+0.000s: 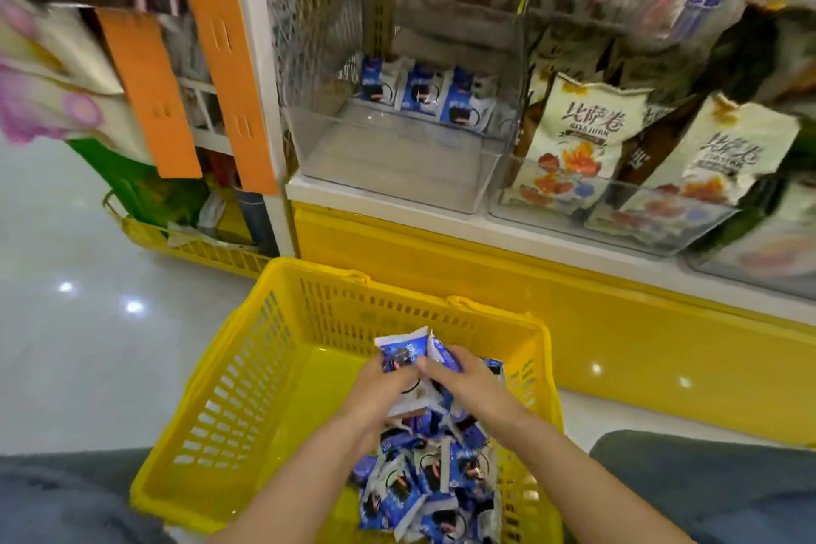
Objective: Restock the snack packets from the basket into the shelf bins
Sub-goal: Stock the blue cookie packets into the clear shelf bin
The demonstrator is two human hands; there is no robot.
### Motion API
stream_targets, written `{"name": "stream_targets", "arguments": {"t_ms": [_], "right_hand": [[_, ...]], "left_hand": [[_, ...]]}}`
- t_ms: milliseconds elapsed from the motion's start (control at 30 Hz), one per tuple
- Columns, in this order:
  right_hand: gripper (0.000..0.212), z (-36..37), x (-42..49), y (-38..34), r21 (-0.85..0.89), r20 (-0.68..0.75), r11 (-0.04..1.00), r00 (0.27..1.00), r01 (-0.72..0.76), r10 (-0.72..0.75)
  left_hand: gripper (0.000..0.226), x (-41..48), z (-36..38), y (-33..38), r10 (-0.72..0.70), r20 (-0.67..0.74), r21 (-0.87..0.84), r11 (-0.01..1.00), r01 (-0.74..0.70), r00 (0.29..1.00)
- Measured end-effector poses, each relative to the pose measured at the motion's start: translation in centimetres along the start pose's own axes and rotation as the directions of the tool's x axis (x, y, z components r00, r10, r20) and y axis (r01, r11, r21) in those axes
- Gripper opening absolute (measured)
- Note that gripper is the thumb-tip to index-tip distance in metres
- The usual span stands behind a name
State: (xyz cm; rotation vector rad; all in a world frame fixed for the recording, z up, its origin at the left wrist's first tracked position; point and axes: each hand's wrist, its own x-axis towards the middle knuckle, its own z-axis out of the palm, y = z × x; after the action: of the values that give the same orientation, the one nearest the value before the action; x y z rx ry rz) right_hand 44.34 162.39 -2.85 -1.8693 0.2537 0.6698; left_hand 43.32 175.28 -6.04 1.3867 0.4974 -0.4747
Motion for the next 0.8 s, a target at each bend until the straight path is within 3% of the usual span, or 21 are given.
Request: {"name": "stream_targets", "arguments": {"t_ms": [200, 333, 500, 567, 700, 800], "right_hand": [[0.029, -2.9, -1.7, -4.9, 0.148, -0.077, 0.987, 0.996, 0.062, -0.051], [0.017, -3.7, -2.7, -8.0, 0.291, -0.006, 0.946, 0.989, 0.144, -0.148], [0.020, -3.8, -3.2, -11.5, 0.380, -0.068, 0.885, 0.962, 0.269, -0.264], [0.025, -3.8, -3.3, -12.6, 0.423, -0.092, 0.856, 0.954, 0.297, -0.285], [0.036, -4.1, -3.3, -14.3, 0.244, -0.114, 0.910, 0.942, 0.335, -0.317], [0.039, -4.6, -3.5, -15.4, 0.100, -0.022, 0.941, 0.946, 0.323, -0.322]], "left_hand": [[0.017, -2.4, -3.3, 6.7, 0.205, 0.016, 0.116, 0.972, -0.205, 0.979], [0.027, -3.9, -5.0, 9.6, 0.203, 0.039, 0.158, 0.966, -0.207, 0.978], [0.064, -5.2, -4.5, 11.5, 0.196, 0.209, -0.024, 0.980, -0.195, 0.958], [0.067, -5.3, -4.1, 11.9, 0.209, 0.259, -0.097, 0.977, -0.190, 0.943], [0.054, -4.8, -4.2, 13.5, 0.330, 0.210, -0.207, 0.935, -0.288, 0.920], [0.054, -4.2, -5.2, 15.5, 0.425, 0.113, -0.216, 0.893, -0.395, 0.898]]}}
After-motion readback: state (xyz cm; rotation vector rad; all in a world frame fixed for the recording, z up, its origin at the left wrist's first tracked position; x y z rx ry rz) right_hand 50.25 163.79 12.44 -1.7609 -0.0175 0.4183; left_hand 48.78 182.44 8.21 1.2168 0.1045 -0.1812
